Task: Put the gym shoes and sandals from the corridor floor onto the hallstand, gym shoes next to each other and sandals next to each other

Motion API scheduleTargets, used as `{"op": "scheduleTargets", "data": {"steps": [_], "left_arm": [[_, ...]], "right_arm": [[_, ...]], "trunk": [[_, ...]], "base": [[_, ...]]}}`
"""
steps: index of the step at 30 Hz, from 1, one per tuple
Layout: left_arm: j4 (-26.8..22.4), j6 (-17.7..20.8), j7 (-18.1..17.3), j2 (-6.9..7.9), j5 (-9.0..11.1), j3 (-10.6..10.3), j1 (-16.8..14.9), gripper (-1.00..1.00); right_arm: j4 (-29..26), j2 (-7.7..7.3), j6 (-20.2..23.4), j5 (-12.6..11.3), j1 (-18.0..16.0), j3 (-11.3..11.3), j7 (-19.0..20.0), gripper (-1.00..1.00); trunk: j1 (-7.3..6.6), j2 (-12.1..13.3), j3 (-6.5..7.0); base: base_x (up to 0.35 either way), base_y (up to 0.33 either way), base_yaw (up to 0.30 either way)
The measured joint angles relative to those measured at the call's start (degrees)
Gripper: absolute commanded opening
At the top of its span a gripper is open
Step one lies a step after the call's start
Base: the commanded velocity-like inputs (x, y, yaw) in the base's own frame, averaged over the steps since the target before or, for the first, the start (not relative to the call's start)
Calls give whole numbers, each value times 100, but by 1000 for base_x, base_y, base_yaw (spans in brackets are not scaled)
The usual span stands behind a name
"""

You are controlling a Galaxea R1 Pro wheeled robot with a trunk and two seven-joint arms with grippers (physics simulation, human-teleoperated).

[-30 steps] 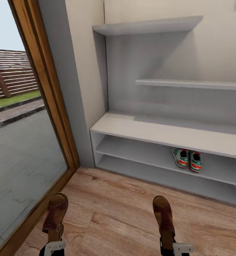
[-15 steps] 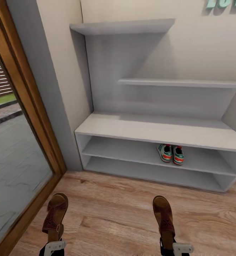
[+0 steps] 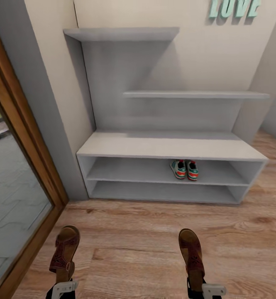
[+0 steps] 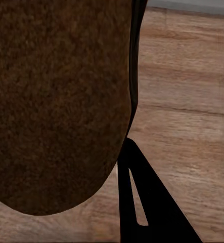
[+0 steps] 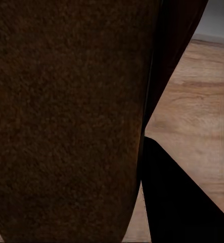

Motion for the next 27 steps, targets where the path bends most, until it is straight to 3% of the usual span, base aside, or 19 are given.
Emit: {"op": "scheduleTargets", "data": {"steps": [16,27], "left_arm": [[2,-9,0,5,-1,0,2,-100],[0,-8,0,-2,0,0,1,-100]], "right_arm": [[-1,0,-1,2,2,0,0,-100],[1,0,-1,3,-1,0,2,-100]], "trunk": [[-1,0,0],[-1,0,0]], "base": [[-9,9,-267],[0,0,-38]]}}
